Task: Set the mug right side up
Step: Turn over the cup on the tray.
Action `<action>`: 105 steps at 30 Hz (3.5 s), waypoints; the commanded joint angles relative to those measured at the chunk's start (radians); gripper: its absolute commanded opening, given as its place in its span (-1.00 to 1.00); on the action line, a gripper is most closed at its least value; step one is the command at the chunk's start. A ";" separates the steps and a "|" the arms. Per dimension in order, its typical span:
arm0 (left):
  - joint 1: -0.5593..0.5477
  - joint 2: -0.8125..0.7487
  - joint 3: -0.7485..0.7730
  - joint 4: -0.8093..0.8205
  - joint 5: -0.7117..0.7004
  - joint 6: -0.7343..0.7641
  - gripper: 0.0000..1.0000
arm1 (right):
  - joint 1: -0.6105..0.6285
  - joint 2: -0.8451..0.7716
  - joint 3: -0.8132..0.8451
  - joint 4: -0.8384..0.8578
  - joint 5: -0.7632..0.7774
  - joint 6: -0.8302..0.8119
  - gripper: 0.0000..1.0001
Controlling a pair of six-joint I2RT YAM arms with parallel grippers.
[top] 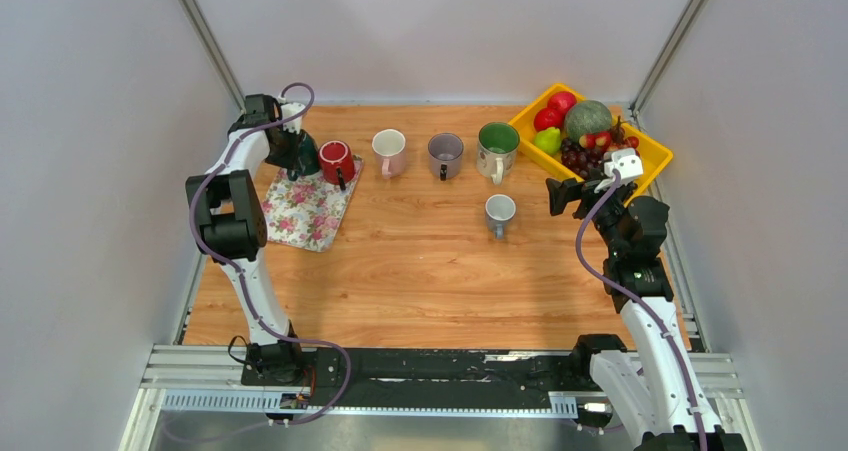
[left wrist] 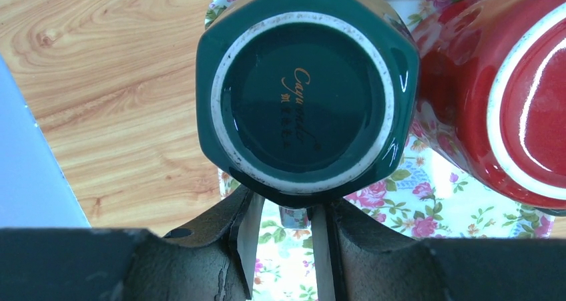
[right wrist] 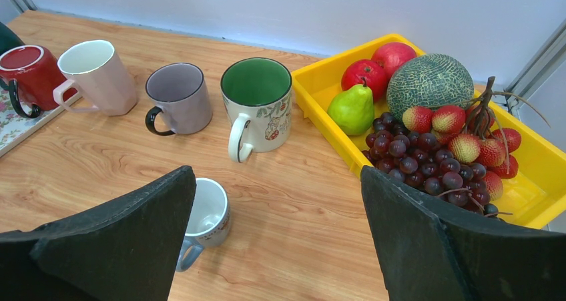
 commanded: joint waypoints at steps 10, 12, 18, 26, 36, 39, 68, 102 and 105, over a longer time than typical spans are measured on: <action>-0.002 -0.039 0.015 0.081 0.024 -0.042 -0.50 | 0.004 -0.017 0.040 0.014 -0.016 0.005 1.00; -0.002 -0.039 0.015 0.083 0.024 -0.043 -0.78 | 0.004 -0.018 0.040 0.014 -0.016 0.006 1.00; -0.002 -0.063 -0.010 0.106 0.024 -0.044 -1.00 | 0.004 -0.017 0.040 0.014 -0.017 0.006 1.00; -0.001 -0.133 -0.047 0.154 0.011 -0.058 -1.00 | 0.004 -0.018 0.040 0.015 -0.020 0.005 1.00; 0.000 -0.218 -0.086 0.193 0.002 -0.088 -1.00 | 0.004 -0.018 0.039 0.015 -0.027 0.005 1.00; 0.001 -0.246 -0.097 0.201 -0.004 -0.101 -1.00 | 0.004 -0.020 0.038 0.014 -0.030 0.006 1.00; 0.019 -0.535 -0.156 0.170 0.410 -0.403 -1.00 | 0.004 0.004 0.083 -0.015 -0.270 0.007 1.00; -0.421 -0.620 -0.536 1.503 0.733 -1.403 -1.00 | 0.059 0.276 0.159 0.848 -0.612 0.816 1.00; -0.442 -0.628 -0.568 1.549 0.713 -1.436 -1.00 | 0.102 0.294 0.163 0.846 -0.608 0.795 1.00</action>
